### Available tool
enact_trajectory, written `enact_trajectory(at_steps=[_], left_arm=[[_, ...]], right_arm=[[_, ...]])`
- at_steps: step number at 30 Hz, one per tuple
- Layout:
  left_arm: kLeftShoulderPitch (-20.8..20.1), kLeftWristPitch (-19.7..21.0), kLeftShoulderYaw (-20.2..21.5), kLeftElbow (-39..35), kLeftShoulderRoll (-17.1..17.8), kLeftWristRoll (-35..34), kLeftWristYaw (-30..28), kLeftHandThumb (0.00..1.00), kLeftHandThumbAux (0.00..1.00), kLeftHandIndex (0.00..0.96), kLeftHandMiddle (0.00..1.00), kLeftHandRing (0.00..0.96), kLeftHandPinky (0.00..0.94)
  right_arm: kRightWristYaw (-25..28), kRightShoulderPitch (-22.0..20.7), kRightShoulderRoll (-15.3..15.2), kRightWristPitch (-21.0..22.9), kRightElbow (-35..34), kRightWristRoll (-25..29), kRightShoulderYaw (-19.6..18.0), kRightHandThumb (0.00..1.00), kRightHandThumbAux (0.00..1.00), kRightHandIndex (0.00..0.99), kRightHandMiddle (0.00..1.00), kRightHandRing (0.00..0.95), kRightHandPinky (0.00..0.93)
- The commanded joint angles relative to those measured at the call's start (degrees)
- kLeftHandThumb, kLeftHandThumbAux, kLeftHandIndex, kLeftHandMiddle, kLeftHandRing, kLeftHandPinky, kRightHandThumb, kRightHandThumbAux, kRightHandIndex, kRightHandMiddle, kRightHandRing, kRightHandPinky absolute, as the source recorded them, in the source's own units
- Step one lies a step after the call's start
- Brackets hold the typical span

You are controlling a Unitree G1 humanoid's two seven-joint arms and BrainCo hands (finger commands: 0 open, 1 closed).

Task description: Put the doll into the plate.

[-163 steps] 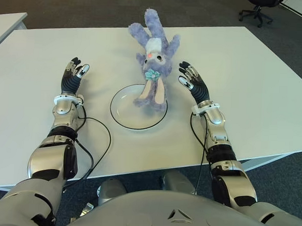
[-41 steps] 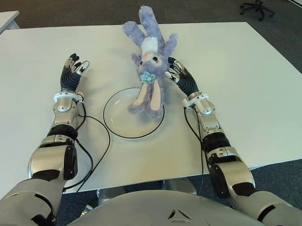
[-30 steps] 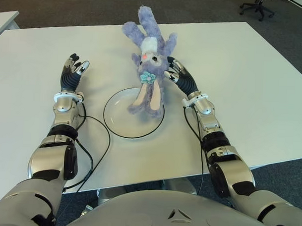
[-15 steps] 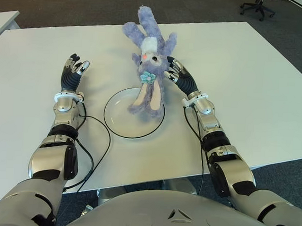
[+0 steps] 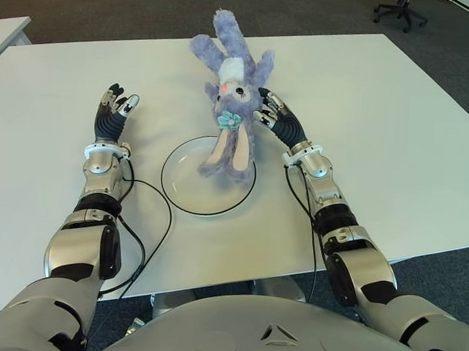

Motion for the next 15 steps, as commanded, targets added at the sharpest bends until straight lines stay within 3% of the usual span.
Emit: enact_trajectory(at_steps=[1,15], left_arm=[[4.7,0.4,-0.64,2.54,-3.37,0.18,-0.51,0.0,0.491,0.015,0.088,0.093,0.101],[4.66,0.38,-0.7,2.73,-3.4,0.41,0.18,0.0,0.492,0.024,0.095,0.097,0.101]], right_arm=[[0.18,3.42,0.33,0.71,1.38,-0.99,0.85,0.413,0.473,0.034,0.0,0.028,0.106],[-0.27,3.87,0.33,0.93,-0.61,-1.54,1.48,0.452,0.478,0.038,0.0,0.038,0.134]])
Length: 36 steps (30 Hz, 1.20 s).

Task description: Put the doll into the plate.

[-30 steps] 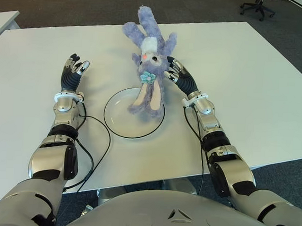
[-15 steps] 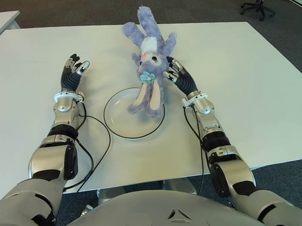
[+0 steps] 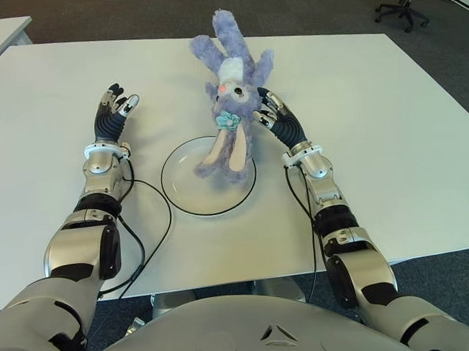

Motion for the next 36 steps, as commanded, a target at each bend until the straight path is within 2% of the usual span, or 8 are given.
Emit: enact_trajectory(at_steps=[1,17,36], left_arm=[[4.65,0.41,-0.69,2.74,-3.39,0.41,0.16,0.0,0.49,0.024,0.096,0.098,0.103],[4.86,0.42,-0.9,2.38,-3.16,0.65,0.17,0.0,0.482,0.012,0.097,0.104,0.115],[5.34,-0.05,-0.75,2.18,-3.1,0.55,0.12,0.0,0.496,0.026,0.095,0.101,0.11]], right_arm=[[-0.26,3.22,0.4,0.88,1.05,-1.41,1.01,0.452,0.474,0.038,0.0,0.039,0.136],[-3.23,2.13,0.05,3.62,1.26,-5.13,2.78,0.428,0.445,0.026,0.0,0.046,0.141],[-4.68,0.96,0.98,2.69,3.4,-5.24,2.73,0.434,0.461,0.039,0.001,0.053,0.151]])
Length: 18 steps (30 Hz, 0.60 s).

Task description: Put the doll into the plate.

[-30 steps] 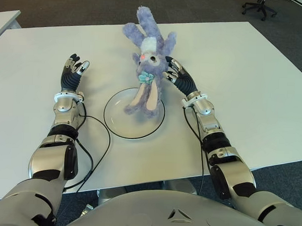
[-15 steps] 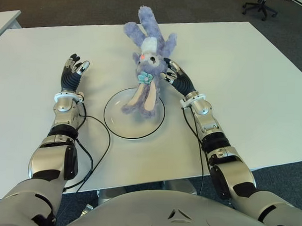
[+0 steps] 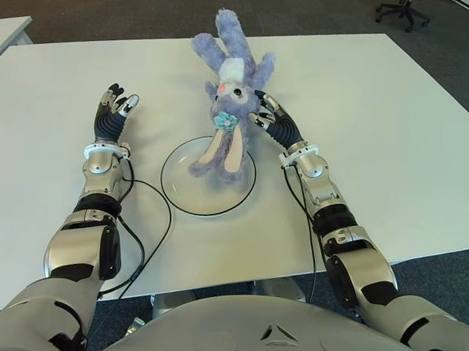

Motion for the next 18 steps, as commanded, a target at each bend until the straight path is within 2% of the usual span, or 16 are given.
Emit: enact_trajectory(at_steps=[1,9,18], left_arm=[[5.12,-0.03,-0.74,2.49,-3.15,0.5,0.06,0.0,0.496,0.026,0.095,0.101,0.108],[5.22,-0.19,-0.84,2.48,-3.02,0.62,-0.09,0.0,0.489,0.024,0.093,0.097,0.105],[4.94,0.18,-0.69,2.74,-2.92,0.43,-0.22,0.0,0.489,0.019,0.088,0.093,0.097]], right_arm=[[-0.55,1.65,0.81,0.29,2.86,-0.95,0.68,0.434,0.461,0.04,0.001,0.054,0.152],[-1.48,1.14,1.07,-0.31,4.0,-1.16,0.77,0.407,0.46,0.043,0.007,0.056,0.138],[-1.63,0.73,1.41,-0.85,4.91,-0.77,0.64,0.433,0.473,0.05,0.009,0.056,0.143]])
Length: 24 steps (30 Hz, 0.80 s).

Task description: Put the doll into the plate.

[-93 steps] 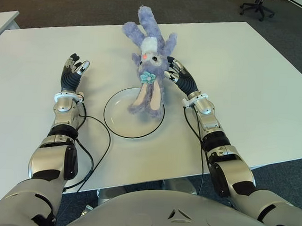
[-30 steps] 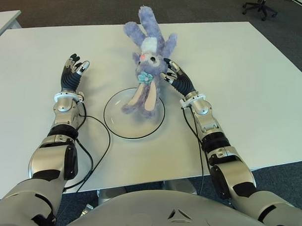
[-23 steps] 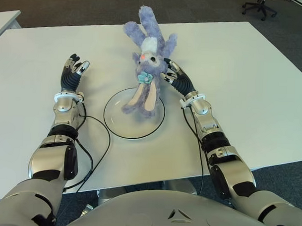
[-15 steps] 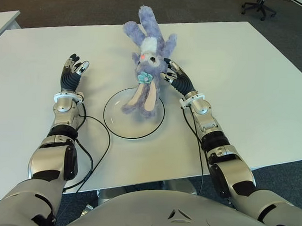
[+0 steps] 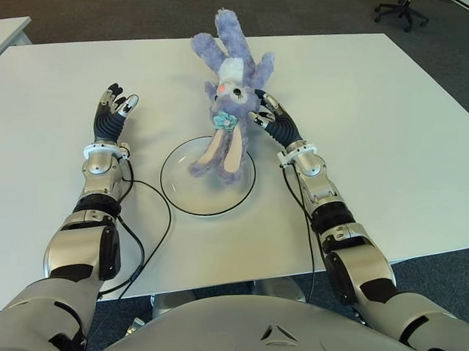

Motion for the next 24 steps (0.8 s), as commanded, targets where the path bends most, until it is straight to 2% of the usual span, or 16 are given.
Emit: enact_trajectory(at_steps=[1,17,24], left_arm=[[4.86,0.28,-0.72,2.83,-2.99,0.48,-0.16,0.0,0.49,0.019,0.088,0.093,0.096],[4.63,0.42,-0.95,3.1,-3.11,0.78,0.15,0.0,0.48,0.017,0.091,0.095,0.103],[4.58,0.03,-0.78,3.29,-3.11,0.46,-0.63,0.0,0.476,0.012,0.086,0.089,0.094]], right_arm=[[-0.14,2.04,0.91,-0.64,2.49,-0.62,0.59,0.432,0.473,0.05,0.009,0.056,0.144],[-1.87,1.0,1.58,-1.22,4.42,-0.9,0.34,0.457,0.471,0.073,0.044,0.086,0.167],[-3.04,0.07,1.8,-0.8,5.47,-1.23,0.48,0.502,0.467,0.071,0.051,0.094,0.176]])
